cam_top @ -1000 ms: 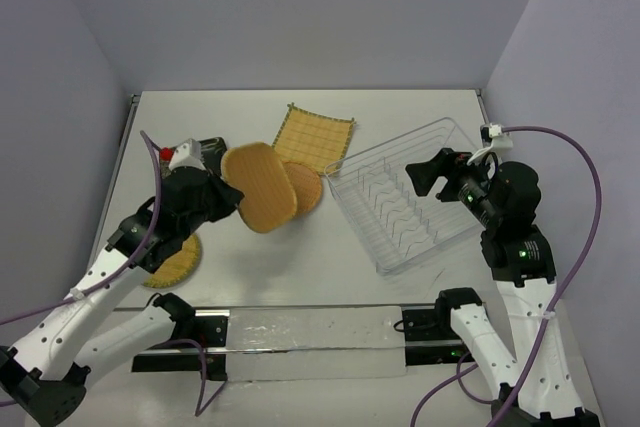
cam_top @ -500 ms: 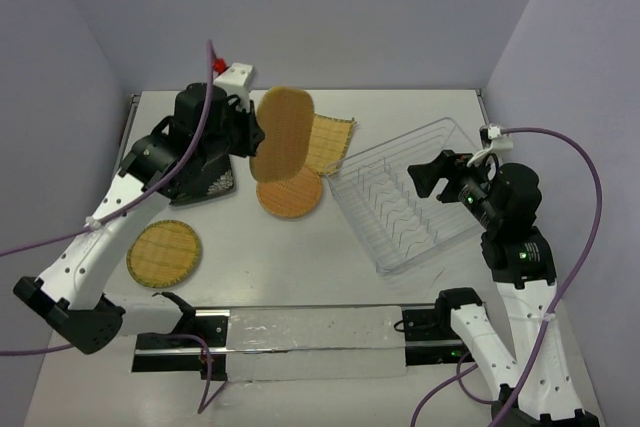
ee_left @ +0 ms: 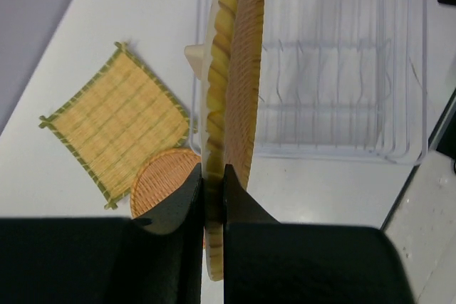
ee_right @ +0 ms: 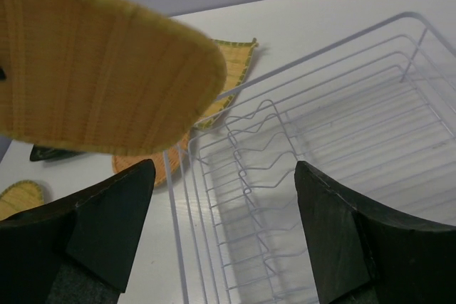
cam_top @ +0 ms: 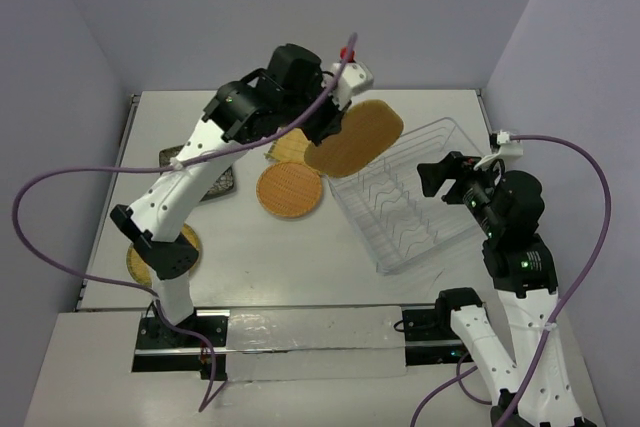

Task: Load the plates into the dish rack

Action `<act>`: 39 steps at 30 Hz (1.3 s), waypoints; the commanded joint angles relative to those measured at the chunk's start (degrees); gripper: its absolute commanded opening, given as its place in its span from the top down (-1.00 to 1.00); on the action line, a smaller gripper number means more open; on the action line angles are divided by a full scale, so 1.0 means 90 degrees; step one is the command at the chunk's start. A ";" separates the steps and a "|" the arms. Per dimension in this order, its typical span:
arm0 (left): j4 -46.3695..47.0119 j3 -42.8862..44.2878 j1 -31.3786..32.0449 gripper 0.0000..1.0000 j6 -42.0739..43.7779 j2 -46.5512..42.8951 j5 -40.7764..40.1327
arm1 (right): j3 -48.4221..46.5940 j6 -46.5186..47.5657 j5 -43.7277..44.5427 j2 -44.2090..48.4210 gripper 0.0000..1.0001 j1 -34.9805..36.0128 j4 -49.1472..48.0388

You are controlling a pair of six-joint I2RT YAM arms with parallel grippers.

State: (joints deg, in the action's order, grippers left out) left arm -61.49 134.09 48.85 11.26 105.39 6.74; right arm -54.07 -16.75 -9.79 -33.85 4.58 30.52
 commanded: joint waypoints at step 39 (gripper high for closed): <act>0.0993 0.0652 -0.0096 1.00 0.0058 0.1941 -0.0209 | 0.0246 -0.0248 0.1517 -0.0335 -0.84 0.0028 -0.0022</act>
State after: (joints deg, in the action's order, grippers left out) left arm -58.85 137.27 48.01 12.96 122.48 6.63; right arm -51.94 -18.83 2.71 -36.71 4.62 31.33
